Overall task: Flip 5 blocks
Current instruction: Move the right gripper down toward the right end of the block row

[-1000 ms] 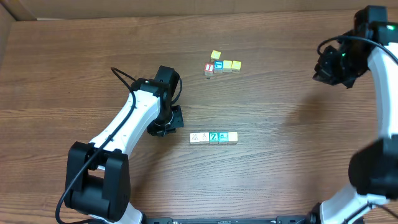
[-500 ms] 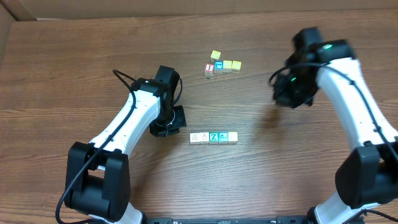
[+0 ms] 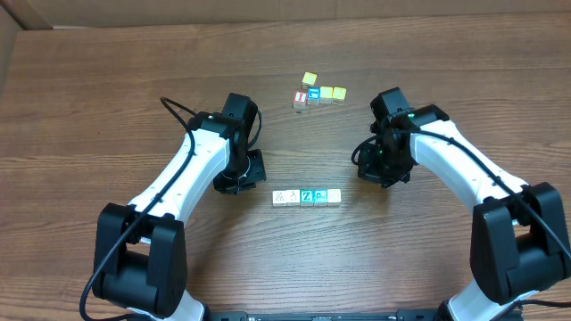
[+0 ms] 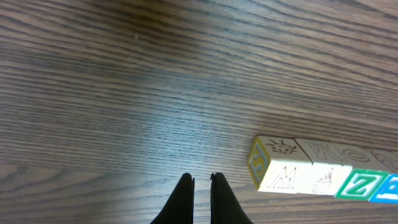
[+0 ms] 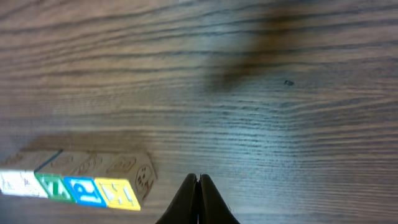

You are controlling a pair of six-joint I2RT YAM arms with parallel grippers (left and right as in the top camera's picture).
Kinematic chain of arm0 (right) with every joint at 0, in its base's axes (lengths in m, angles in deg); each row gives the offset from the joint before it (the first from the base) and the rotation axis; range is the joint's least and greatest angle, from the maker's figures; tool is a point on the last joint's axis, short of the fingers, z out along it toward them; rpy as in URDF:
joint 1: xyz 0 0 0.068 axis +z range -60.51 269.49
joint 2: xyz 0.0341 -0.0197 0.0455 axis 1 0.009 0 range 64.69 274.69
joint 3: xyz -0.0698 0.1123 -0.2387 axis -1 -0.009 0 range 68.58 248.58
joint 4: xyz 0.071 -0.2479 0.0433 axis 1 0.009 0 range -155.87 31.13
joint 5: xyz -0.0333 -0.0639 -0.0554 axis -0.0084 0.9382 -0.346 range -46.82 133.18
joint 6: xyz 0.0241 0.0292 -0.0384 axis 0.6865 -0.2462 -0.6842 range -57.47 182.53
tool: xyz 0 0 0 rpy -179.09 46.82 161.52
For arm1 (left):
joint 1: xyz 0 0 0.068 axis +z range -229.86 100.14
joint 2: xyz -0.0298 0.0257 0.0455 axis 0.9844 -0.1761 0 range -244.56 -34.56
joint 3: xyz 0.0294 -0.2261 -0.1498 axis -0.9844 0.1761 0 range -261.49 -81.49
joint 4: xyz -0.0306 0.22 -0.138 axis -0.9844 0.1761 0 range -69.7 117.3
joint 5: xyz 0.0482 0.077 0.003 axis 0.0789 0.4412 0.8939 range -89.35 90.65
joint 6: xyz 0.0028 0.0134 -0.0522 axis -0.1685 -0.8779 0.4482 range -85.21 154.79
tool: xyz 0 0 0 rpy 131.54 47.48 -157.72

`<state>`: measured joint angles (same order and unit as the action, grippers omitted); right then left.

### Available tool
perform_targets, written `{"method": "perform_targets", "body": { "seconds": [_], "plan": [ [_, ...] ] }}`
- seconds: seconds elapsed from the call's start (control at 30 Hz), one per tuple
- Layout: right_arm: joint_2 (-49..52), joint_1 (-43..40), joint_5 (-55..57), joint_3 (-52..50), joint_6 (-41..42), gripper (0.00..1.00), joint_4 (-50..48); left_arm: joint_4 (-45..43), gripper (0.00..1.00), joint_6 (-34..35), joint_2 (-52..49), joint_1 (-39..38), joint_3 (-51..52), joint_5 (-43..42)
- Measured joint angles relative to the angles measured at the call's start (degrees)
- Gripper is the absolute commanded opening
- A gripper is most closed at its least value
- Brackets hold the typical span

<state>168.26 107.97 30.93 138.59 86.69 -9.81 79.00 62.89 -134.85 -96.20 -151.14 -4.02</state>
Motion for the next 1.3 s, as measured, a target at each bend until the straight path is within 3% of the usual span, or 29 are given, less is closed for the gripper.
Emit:
{"method": "perform_targets", "body": {
  "seconds": [0.57,1.3],
  "plan": [
    [0.0,0.0,-0.7,-1.3,14.7,0.04,-0.4,-0.4,0.04,0.2,0.0,0.0,1.4,0.2],
    [0.0,6.4,5.8,-3.3,20.3,0.04,-4.7,-5.6,0.04,2.8,0.0,-0.2,5.6,-0.3]
  ]
}}
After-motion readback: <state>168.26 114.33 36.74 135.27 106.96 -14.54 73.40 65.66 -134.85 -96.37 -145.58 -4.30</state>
